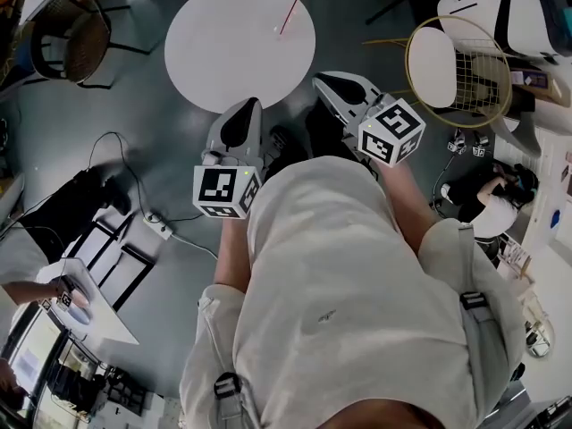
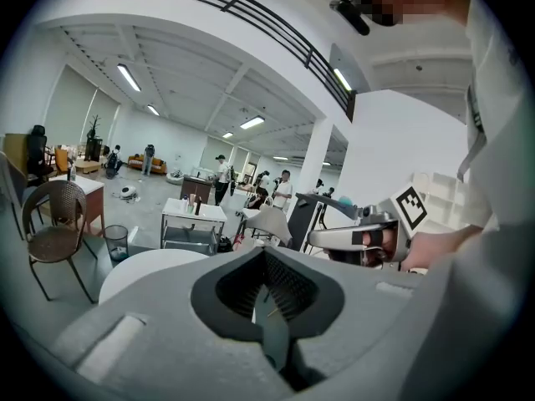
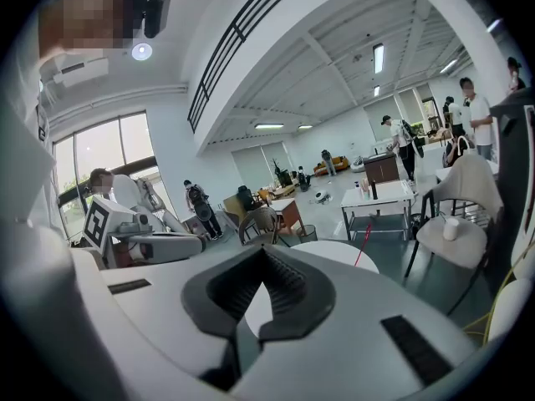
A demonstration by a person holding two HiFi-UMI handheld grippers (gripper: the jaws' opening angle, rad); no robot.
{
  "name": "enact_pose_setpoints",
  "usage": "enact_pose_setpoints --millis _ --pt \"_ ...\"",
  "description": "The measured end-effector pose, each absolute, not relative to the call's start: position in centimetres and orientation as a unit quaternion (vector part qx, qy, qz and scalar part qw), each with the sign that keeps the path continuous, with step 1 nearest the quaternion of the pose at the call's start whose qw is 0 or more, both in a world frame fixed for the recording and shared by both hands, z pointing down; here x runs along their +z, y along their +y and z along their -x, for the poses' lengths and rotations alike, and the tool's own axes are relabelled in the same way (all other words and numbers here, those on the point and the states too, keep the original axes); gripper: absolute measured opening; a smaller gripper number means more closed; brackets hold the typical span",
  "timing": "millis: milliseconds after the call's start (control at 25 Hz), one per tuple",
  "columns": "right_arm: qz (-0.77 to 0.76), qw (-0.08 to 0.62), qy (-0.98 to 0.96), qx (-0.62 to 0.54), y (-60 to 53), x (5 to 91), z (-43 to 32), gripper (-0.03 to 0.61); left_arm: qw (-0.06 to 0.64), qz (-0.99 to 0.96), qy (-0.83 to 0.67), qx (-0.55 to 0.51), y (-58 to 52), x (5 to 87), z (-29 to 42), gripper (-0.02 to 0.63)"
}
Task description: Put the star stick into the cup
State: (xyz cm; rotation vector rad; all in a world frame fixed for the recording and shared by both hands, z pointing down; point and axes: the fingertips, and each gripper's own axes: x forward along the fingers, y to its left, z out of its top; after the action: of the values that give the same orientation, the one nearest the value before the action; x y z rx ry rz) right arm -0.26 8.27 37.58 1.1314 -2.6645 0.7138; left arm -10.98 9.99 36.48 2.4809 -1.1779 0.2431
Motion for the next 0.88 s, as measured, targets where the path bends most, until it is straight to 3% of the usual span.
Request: enact_pose_setpoints --millis 880 --pt "-0.376 0.099 -0.901 0.194 9.8 36.2 0.2 0.006 0.185 -0.88 -0.43 0.082 11.9 36.0 11.5 0.009"
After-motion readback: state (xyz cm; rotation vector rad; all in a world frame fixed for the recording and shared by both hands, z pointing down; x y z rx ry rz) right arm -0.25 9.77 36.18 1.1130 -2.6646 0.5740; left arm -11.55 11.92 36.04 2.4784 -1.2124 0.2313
